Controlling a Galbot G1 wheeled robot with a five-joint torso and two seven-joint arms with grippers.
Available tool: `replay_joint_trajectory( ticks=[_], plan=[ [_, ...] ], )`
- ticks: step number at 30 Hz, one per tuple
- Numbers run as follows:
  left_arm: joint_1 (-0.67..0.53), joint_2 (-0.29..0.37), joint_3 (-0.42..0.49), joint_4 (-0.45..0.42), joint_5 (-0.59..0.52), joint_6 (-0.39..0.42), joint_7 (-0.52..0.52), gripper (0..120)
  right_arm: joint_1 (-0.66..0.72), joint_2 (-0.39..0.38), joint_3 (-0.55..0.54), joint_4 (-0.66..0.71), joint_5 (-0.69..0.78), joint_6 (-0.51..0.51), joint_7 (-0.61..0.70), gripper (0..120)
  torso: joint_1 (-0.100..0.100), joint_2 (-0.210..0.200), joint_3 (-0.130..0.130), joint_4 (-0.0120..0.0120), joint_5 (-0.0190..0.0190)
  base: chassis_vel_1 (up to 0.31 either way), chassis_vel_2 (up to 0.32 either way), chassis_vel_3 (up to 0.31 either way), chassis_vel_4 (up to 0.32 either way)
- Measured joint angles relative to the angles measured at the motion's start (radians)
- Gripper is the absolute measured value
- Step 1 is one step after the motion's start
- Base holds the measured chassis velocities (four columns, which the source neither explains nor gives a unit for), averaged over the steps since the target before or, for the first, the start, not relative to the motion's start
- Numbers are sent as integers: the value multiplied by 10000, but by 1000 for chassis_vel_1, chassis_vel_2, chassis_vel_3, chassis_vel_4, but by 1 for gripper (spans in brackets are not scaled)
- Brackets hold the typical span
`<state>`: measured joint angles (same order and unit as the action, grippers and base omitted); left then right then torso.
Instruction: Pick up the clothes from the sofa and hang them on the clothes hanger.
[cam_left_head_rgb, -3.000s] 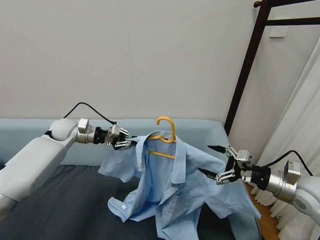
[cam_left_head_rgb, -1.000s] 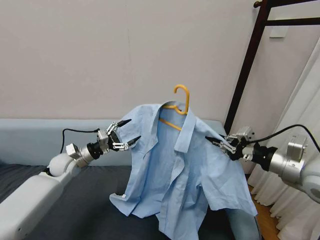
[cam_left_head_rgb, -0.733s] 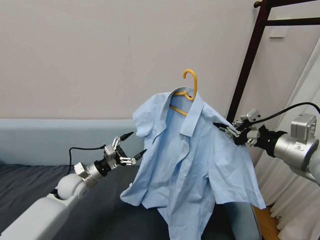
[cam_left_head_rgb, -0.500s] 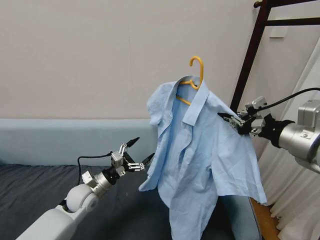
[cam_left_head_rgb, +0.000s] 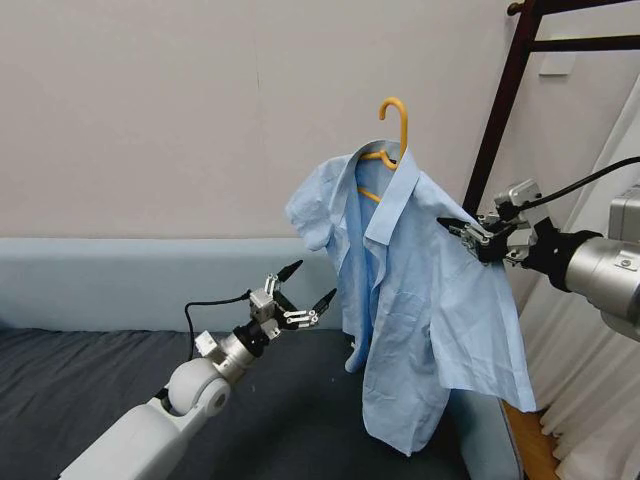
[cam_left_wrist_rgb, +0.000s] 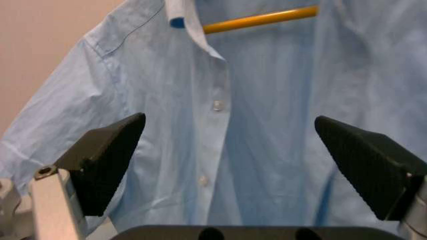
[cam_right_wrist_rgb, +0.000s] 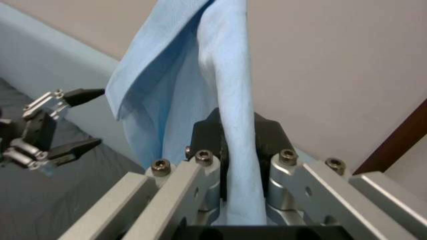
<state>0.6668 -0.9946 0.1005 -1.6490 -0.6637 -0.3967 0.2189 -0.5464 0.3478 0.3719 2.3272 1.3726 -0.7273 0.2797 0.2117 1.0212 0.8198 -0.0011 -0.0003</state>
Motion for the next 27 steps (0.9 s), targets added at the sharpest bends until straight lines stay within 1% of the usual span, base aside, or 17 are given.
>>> replay_joint_trajectory(
  ticks=[3,6,8,10,11,13,15,16,17,19,21,22,26,27],
  plan=[
    [-724,-628,519,658,280,70,-883,100,-113,14,47,-86,-106,25,-74,7,0,-1,0,-1,2,0,0,0,0],
    [-1143,-974,738,1035,406,52,-1022,98,-181,21,81,-104,-190,52,-131,7,1,-1,1,-3,3,0,0,0,0],
    [-1401,-1200,903,1248,422,24,-1078,91,-235,29,128,-127,-255,75,-165,7,1,-1,0,-4,3,0,0,0,0],
    [-1601,-1398,1059,1415,408,-6,-1112,82,-310,63,157,-151,-336,89,-217,7,0,0,0,-2,3,0,0,0,0],
    [-1601,-1398,1059,1415,408,-6,-1112,82,-310,63,157,-151,-336,89,-217,7,0,0,0,-2,3,0,0,0,0],
    [-1678,-1547,1146,1536,407,-76,-1216,75,-371,109,173,-174,-398,96,-258,7,0,0,0,0,3,0,0,0,0],
    [-1728,-1691,1235,1609,406,-154,-1444,65,-421,152,187,-197,-445,105,-309,7,1,-1,1,1,2,0,0,0,0],
    [-1728,-1691,1235,1609,406,-154,-1444,65,-421,152,187,-197,-445,105,-309,7,1,-1,1,1,2,0,0,0,0],
    [-1752,-1742,1272,1619,401,-170,-1569,61,-439,164,189,-208,-464,107,-331,7,0,-1,1,1,2,0,0,0,0],
    [-1811,-1857,1342,1627,385,-194,-1789,53,-465,186,189,-231,-509,113,-376,7,0,-1,1,0,3,0,0,0,0],
    [-1871,-1967,1380,1624,362,-223,-1983,43,-502,204,189,-238,-547,118,-407,7,0,0,0,0,3,0,0,0,0],
    [-1871,-1967,1380,1624,362,-223,-1983,43,-502,204,189,-238,-547,118,-407,7,0,0,0,0,3,0,0,0,0],
    [-1949,-2048,1544,1513,304,-494,-2230,26,-626,211,206,-224,-677,148,-465,7,0,0,0,0,2,0,0,0,0],
    [-1949,-2048,1544,1513,304,-494,-2230,26,-626,211,206,-224,-677,148,-465,7,0,0,0,0,2,0,0,0,0]
  ],
)
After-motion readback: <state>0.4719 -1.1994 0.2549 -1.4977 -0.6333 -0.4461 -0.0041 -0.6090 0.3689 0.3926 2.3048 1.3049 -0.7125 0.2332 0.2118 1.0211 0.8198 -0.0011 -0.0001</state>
